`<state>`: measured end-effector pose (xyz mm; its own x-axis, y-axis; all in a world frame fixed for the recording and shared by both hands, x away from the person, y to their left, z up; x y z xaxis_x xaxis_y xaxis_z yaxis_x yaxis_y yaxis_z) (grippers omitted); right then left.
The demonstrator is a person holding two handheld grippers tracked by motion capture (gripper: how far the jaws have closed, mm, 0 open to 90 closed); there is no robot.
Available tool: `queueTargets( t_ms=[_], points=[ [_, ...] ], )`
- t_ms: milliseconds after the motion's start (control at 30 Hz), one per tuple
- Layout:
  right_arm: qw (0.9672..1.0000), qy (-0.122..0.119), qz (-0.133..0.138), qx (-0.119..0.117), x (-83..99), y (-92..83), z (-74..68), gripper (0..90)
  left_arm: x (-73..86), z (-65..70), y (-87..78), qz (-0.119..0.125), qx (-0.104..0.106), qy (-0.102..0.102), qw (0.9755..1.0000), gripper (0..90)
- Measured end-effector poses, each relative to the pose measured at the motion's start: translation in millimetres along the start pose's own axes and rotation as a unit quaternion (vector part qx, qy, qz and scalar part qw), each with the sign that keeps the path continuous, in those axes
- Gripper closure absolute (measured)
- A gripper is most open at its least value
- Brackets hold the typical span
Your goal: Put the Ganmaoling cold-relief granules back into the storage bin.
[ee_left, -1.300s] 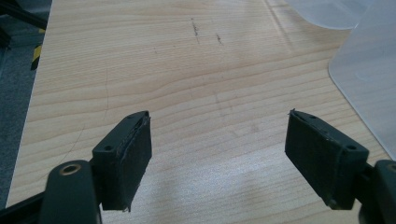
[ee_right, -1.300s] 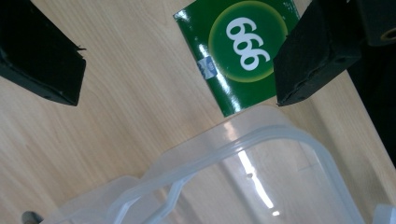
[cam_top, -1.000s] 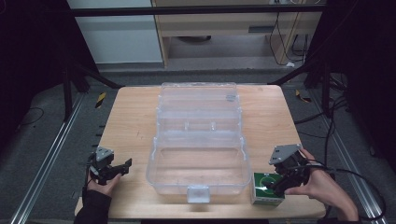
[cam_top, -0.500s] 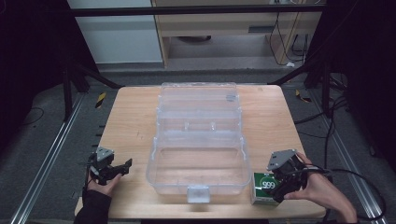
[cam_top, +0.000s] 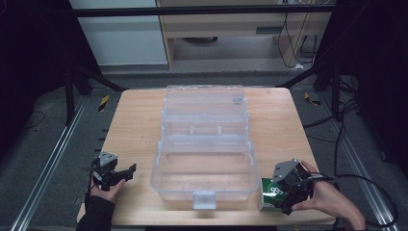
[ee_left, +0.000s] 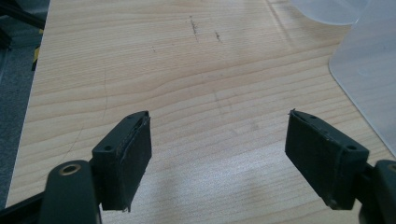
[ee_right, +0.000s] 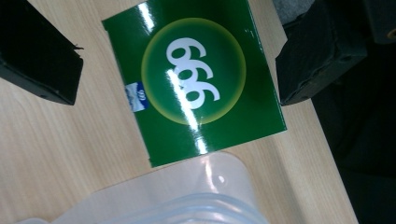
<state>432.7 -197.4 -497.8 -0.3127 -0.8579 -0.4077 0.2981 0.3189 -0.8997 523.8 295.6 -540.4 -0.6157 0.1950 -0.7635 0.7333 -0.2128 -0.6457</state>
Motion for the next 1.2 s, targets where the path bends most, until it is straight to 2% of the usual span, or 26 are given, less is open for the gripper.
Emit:
queueTargets(
  t_ms=[633,700,733,1033,1200],
  points=[
    [0.9988,-0.027,-0.034,-0.022,7.4,20.9,-6.6,1.8,0.3,0.0,0.2,-0.001,0.0,0.001,1.0,22.1],
    [0.9985,-0.024,-0.041,-0.028,9.1,23.5,-8.0,1.9,0.5,-0.2,0.3,-0.002,-0.001,0.001,1.0,22.1],
    [0.9983,-0.032,-0.042,-0.026,10.0,25.2,-6.6,2.0,0.5,-0.3,0.5,-0.001,0.0,0.001,1.0,22.1],
    [0.9967,-0.041,-0.058,-0.038,15.0,35.2,-6.7,3.9,0.6,-0.3,0.6,-0.002,0.0,0.001,1.0,22.1],
    [0.9952,-0.055,-0.067,-0.045,15.9,38.7,-7.1,5.2,0.7,-0.3,0.8,-0.002,0.0,0.001,1.0,22.1]
  ],
)
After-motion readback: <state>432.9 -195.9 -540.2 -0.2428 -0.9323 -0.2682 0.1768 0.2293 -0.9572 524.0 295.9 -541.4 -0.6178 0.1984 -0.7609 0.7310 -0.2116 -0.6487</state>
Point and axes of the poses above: each handheld gripper's, and its own axes: y roughly forward along the jaws, x roughly out of its underside, z roughly to its right, the point moved 10 cm from there along y, roughly forward along the jaws
